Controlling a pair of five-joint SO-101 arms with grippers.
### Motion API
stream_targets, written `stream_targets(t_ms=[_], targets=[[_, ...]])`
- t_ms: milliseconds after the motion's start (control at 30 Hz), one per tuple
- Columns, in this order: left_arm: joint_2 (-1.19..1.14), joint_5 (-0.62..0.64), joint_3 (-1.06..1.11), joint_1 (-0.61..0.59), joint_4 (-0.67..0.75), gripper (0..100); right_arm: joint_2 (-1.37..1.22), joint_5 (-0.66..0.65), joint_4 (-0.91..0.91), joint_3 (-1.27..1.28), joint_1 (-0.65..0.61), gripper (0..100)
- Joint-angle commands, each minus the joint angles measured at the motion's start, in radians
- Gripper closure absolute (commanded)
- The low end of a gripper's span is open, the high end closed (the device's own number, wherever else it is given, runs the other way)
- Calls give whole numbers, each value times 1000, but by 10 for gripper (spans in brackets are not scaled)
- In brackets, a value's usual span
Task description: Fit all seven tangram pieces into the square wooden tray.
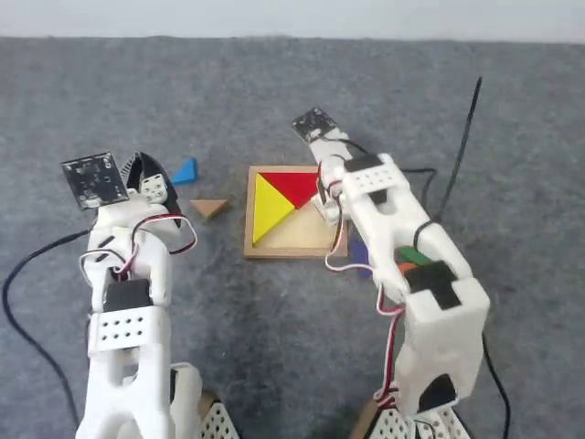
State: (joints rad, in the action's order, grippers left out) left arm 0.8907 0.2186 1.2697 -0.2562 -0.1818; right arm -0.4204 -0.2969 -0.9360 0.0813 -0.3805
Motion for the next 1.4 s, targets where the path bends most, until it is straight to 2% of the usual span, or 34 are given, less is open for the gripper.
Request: stream_targets(t_ms=[0,67,133,400,567,700,833,1000,1233,1367], targets=[[32,6,-8,6,26,985,1,8,-45,-84,18,992],[32,5,-8,6,21,985,-1,5,-53,-83,21,961],[32,5,-8,6,21,985,-1,0,-59,-81,21,991],[40,5,-8,-2,20,985,2,9,-150,-83,12,992],[40,6,-16,0,5,985,33,152,-262,-64,-19,992],[34,5,-74,-18,-121,985,119,227,-265,23,-113,991],[38,-86,-117,-89,-238,985,170,371,-254,74,-219,990],[41,-178,-68,-147,-250,985,170,539,-226,71,-191,990],[43,-198,-50,-149,-281,985,180,562,-286,41,-193,987],[130,-204,-33,-158,-367,986,180,557,-372,-15,-186,889]])
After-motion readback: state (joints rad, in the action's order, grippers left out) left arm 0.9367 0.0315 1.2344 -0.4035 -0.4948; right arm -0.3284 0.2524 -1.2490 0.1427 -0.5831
